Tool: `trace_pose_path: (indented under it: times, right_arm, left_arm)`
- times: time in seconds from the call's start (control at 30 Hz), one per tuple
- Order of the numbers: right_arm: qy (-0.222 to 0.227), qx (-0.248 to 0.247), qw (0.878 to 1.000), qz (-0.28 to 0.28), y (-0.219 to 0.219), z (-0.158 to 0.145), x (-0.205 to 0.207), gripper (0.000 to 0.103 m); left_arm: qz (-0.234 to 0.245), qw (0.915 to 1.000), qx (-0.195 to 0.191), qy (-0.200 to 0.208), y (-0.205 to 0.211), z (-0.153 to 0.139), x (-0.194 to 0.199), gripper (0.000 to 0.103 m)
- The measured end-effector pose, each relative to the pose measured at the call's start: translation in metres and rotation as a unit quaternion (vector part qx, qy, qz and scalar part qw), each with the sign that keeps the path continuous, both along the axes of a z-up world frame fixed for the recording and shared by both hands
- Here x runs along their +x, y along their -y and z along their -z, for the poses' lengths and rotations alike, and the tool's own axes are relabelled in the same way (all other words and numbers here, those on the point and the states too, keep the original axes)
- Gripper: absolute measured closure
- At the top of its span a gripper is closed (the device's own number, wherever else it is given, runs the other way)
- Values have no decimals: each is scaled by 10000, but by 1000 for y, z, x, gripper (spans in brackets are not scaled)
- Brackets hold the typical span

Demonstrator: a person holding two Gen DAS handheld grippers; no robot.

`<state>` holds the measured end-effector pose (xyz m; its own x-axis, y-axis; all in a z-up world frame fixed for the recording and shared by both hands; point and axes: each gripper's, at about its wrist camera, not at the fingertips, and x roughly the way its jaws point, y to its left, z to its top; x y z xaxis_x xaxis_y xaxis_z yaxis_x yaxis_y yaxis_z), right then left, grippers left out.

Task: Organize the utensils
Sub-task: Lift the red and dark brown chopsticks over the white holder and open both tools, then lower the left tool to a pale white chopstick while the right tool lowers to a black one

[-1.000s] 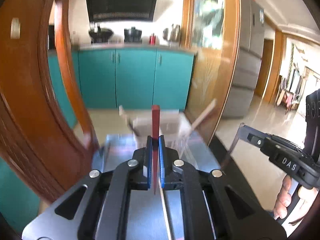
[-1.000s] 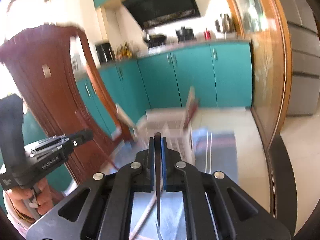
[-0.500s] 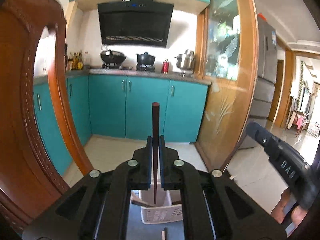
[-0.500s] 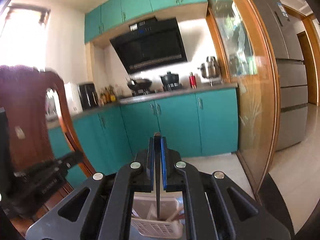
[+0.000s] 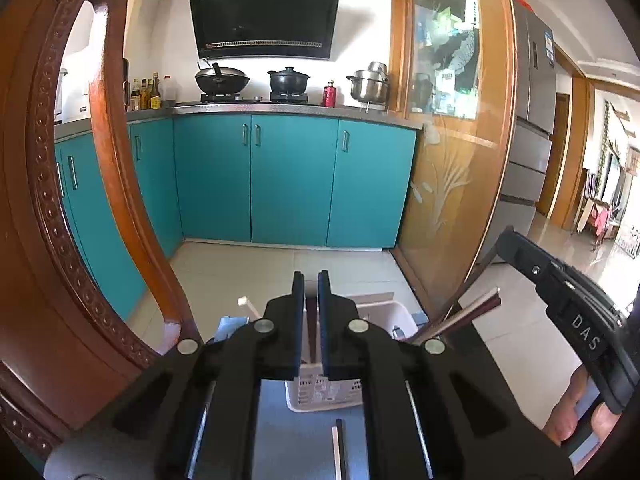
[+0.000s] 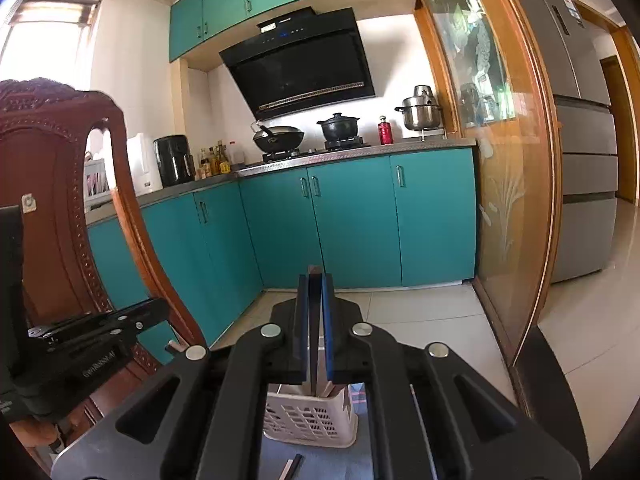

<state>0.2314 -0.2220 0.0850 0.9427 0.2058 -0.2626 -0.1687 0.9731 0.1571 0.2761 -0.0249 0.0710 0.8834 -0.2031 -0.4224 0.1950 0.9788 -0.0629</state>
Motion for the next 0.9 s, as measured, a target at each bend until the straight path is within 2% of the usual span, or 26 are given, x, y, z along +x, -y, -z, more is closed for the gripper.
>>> trace_pose_path:
  times: [0.07,0.1,0.13,0.2,0.33,0.37,0.4,0.47,0.53,0.57,0.67,0.77,0.83,0.9]
  right_arm:
    - [-43,-162,9999,9,-3,0,-5,96]
    - [-16,-193,9998,62,-4,0,-7,89]
    - [22,-200,9997,116,-4,0,-12,74]
    - [162,-56,9997,178,2,-1,-25,60]
    - [401,273,9985,242,17,6,-60,60]
    - [447,334,9981,259,21,10,-69,60]
    - [510,379,9975,323,25,19,-80,60]
    - [512,339,9970,482,29,37,-91,60]
    - [163,183,9984,508,27,67,-82,60]
    - [-55,131,9989,440,26,79,-74,60]
    - [-1043,-99,9945,82,17,131,-40,60]
    - [-2084,-174,9779,11,7,175,-14,60]
    - [-2283,-66,9735,-92,4,185,-9,60]
    - [-2311,-183,9727,-75,-1,187,-6,60]
  left_arm:
    - [-24,10000,-3,66,-3,1,-10,75]
    - [-33,9999,-28,113,-6,1,-15,65]
    - [-33,9998,-63,165,-9,-1,-20,65]
    - [3,9996,-152,242,-15,-4,-30,65]
    - [-57,9987,-375,343,-37,5,-58,65]
    - [-97,9986,-448,255,-44,15,-63,66]
    - [-96,9985,-513,149,-48,23,-65,72]
    - [13,9976,-618,-314,-51,50,-63,76]
    - [301,9934,-481,-994,-42,91,-51,77]
    - [470,9894,-271,-1348,-31,117,-45,77]
    - [785,9779,258,-1919,-4,167,-39,77]
    - [893,9701,493,-2201,11,197,-38,76]
    - [950,9628,508,-2478,15,212,-33,76]
    - [999,9582,307,-2662,15,220,-31,75]
